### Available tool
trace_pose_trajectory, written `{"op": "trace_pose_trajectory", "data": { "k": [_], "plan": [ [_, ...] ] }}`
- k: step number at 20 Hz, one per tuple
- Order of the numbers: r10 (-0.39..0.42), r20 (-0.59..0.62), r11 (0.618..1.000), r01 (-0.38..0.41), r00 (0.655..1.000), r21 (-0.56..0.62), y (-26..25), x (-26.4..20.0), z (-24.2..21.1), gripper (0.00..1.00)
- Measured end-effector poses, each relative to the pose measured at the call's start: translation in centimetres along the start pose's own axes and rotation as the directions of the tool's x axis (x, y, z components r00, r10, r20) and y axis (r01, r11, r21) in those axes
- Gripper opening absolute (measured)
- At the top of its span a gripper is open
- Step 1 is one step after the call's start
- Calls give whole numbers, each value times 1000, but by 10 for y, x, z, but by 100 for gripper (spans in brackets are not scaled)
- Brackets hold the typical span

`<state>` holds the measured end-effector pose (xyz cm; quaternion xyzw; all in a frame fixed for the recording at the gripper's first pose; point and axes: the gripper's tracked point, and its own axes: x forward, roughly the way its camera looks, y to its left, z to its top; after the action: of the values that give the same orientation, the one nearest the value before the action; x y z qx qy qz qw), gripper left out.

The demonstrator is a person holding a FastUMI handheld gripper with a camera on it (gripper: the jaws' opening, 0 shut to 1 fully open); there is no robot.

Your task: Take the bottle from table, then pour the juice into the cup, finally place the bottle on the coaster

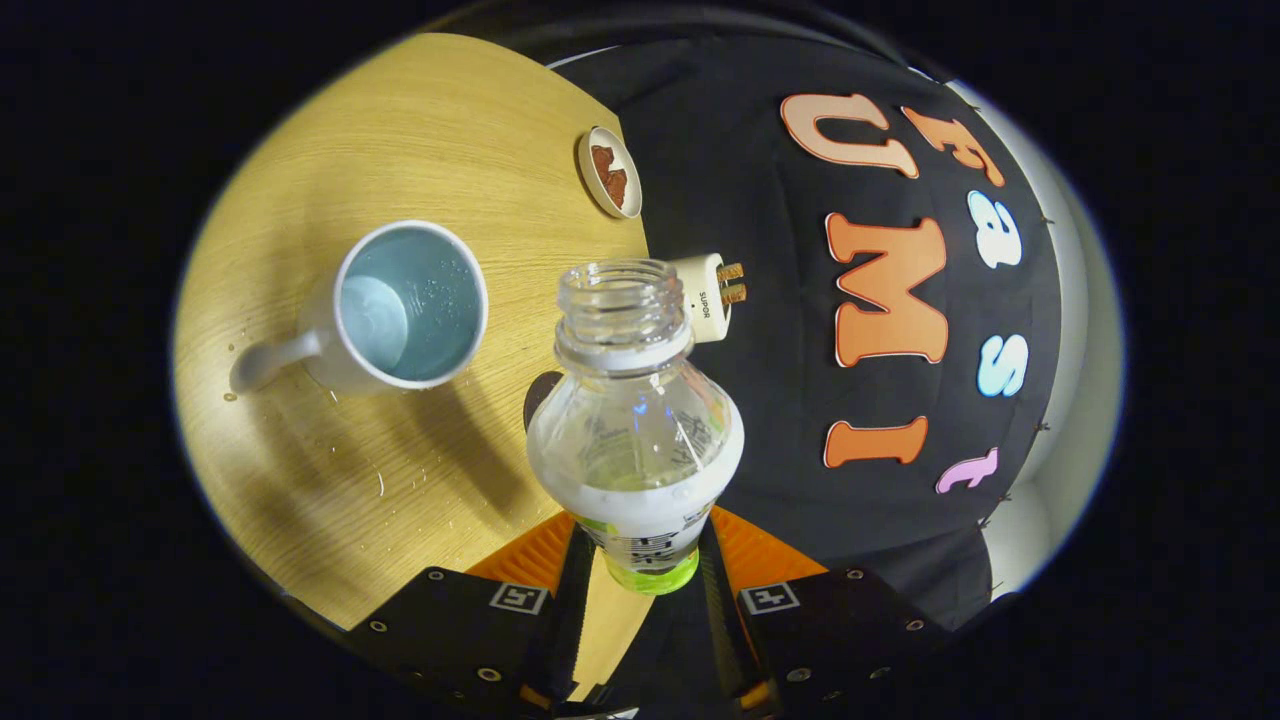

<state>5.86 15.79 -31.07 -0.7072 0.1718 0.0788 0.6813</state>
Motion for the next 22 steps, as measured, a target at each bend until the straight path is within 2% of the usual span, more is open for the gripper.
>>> {"op": "trace_pose_trajectory", "data": {
  "k": [10,22],
  "plan": [
    [-58,-14,985,55,998,-162,-13,6,3,56],
    [-74,8,948,73,997,-309,-28,12,11,56]
  ]
}}
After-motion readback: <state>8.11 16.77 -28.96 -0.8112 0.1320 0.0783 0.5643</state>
